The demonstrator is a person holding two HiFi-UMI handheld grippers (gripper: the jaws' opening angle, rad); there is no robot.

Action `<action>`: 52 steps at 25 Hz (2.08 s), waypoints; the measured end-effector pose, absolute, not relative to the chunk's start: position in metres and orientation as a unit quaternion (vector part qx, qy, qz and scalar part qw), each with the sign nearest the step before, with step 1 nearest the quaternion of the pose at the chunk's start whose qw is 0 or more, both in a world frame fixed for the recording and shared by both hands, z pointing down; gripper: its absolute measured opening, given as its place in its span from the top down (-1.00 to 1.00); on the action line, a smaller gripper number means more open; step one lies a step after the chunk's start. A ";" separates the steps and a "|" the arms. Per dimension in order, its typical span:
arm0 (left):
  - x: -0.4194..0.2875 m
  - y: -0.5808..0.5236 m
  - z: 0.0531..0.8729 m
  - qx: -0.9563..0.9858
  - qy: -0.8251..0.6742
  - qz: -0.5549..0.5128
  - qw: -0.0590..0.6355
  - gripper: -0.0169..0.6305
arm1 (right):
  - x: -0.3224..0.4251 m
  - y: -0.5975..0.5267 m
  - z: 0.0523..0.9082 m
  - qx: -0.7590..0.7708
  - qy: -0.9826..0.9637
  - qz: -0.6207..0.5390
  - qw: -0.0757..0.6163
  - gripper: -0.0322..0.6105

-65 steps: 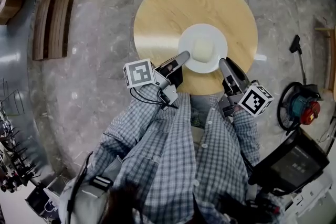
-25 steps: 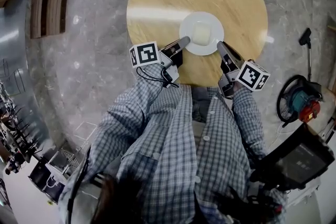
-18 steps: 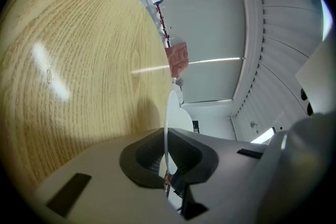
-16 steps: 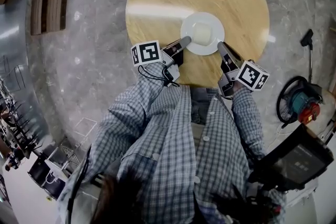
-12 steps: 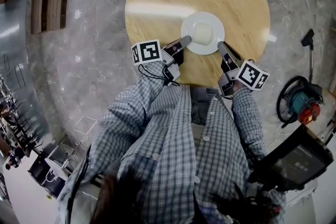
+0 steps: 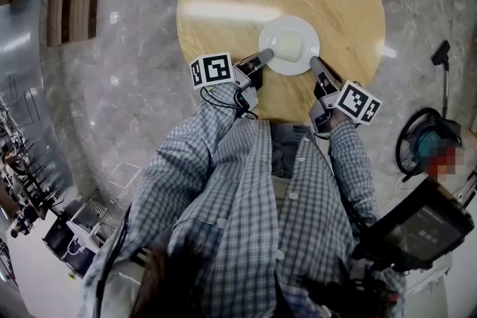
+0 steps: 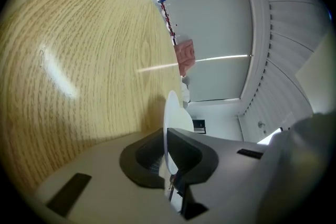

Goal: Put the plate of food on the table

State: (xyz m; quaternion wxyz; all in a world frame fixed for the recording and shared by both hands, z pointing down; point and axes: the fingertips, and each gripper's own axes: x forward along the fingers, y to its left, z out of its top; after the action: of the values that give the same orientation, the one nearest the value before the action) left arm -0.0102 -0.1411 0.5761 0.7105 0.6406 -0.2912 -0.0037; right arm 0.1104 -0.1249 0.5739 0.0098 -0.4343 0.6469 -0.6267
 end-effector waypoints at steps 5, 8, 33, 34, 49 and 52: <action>-0.011 -0.140 0.578 0.635 -0.297 0.002 0.713 0.89 | 0.110 -0.124 0.577 -0.434 0.642 -0.632 0.006 0.75; -0.011 -0.137 0.581 0.631 -0.303 0.006 0.714 0.89 | 0.110 -0.123 0.580 -0.434 0.637 -0.637 0.006 0.75; -0.009 -0.137 0.591 0.612 -0.303 0.054 0.728 0.89 | 0.111 -0.126 0.593 -0.466 0.609 -0.641 -0.026 0.75; -0.008 -0.136 0.592 0.609 -0.302 0.060 0.731 0.89 | 0.111 -0.126 0.594 -0.467 0.609 -0.640 -0.029 0.75; -0.002 -0.138 0.594 0.612 -0.292 0.116 0.726 0.88 | 0.113 -0.131 0.596 -0.485 0.607 -0.628 -0.051 0.75; -0.001 -0.138 0.594 0.610 -0.290 0.121 0.727 0.85 | 0.114 -0.132 0.597 -0.488 0.606 -0.626 -0.057 0.75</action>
State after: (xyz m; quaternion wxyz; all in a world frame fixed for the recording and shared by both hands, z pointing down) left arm -0.0010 -0.1381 0.5941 0.7274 0.6099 -0.2905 0.1209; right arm 0.1144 -0.1321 0.5970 -0.0569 -0.4877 0.6057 -0.6261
